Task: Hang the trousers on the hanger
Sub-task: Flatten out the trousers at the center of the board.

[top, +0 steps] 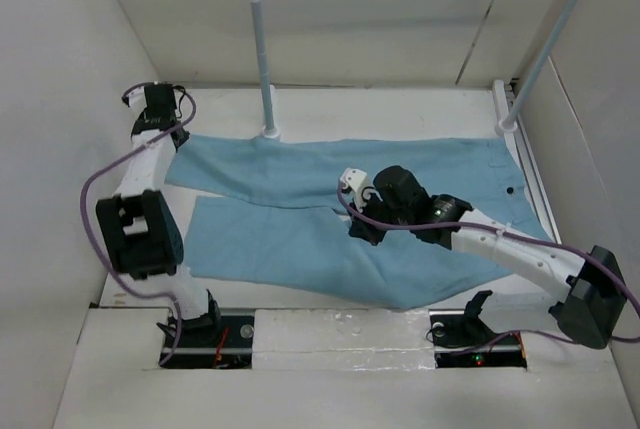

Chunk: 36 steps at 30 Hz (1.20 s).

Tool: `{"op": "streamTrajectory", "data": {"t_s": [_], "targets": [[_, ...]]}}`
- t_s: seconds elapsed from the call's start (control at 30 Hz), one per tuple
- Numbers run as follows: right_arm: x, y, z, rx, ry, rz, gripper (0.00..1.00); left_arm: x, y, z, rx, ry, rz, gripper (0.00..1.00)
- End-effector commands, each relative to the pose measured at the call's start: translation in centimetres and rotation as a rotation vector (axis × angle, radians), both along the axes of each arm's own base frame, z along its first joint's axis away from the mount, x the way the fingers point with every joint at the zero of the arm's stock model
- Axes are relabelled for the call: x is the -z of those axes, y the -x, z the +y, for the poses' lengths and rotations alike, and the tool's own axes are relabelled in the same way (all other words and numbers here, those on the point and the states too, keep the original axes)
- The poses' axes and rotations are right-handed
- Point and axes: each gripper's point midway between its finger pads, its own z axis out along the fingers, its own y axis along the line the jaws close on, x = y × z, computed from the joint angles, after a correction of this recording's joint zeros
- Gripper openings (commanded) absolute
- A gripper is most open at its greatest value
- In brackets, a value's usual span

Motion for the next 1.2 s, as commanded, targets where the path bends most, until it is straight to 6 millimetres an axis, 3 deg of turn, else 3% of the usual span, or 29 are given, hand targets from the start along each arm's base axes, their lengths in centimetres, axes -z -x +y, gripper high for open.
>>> {"op": "streamTrajectory", "data": {"t_s": [0.0,0.03,0.07,0.1,0.17,0.2,0.23,0.33,0.37,0.47,0.63,0.67,0.87,1.0,1.03,1.07,1.17], "targets": [[0.2,1.3,2.2,-0.070,-0.040,-0.006,0.00,-3.4,5.3,-3.1,0.073,0.021,-0.131,0.24],[0.8,1.6,2.5,-0.081,-0.028,-0.001,0.00,-2.6,6.4,-3.7,0.085,0.043,-0.137,0.07],[0.9,1.5,2.5,-0.084,-0.026,-0.006,0.00,-3.1,8.1,-5.2,0.121,0.099,-0.179,0.00],[1.1,1.6,2.6,-0.087,-0.029,-0.008,0.00,0.6,10.5,-6.3,0.137,0.145,-0.109,0.00],[1.6,1.3,2.4,-0.084,-0.015,-0.022,0.00,2.1,13.0,-8.4,0.180,0.237,-0.093,0.00],[1.9,0.9,2.2,-0.075,-0.007,-0.021,0.05,4.5,14.9,-9.4,0.175,0.290,-0.048,0.00],[2.2,1.0,2.2,-0.081,0.000,-0.012,0.10,5.2,15.6,-9.9,0.175,0.321,-0.037,0.00],[3.3,0.5,2.0,-0.077,0.021,0.008,0.26,7.7,17.4,-13.0,0.203,0.488,-0.018,0.15],[3.5,0.1,1.8,-0.070,0.026,0.008,0.29,8.5,17.8,-14.3,0.224,0.558,-0.002,0.18],[3.2,-0.2,1.7,-0.070,0.018,-0.005,0.33,10.6,18.5,-15.3,0.200,0.632,0.029,0.18],[2.6,-0.9,0.9,-0.045,0.014,-0.017,0.34,13.0,18.5,-14.4,0.143,0.609,0.079,0.18],[2.5,-0.9,0.9,-0.045,0.013,-0.021,0.34,14.1,18.7,-13.6,0.102,0.601,0.114,0.18],[1.1,-2.5,-2.1,0.048,0.011,-0.048,0.35,15.9,17.7,-7.4,-0.100,0.553,0.130,0.17],[0.3,-3.6,-4.6,0.109,0.015,-0.065,0.35,14.0,14.9,-4.1,-0.138,0.494,0.098,0.17],[0.1,-4.0,-5.7,0.128,0.018,-0.069,0.35,13.1,14.0,-3.9,-0.129,0.499,0.084,0.17],[0.1,-4.0,-5.7,0.128,0.018,-0.069,0.36,13.1,14.0,-3.9,-0.129,0.499,0.084,0.17],[-0.2,-3.8,-6.1,0.123,0.005,-0.059,0.37,10.0,13.0,-3.6,-0.102,0.473,0.002,0.18]]}}
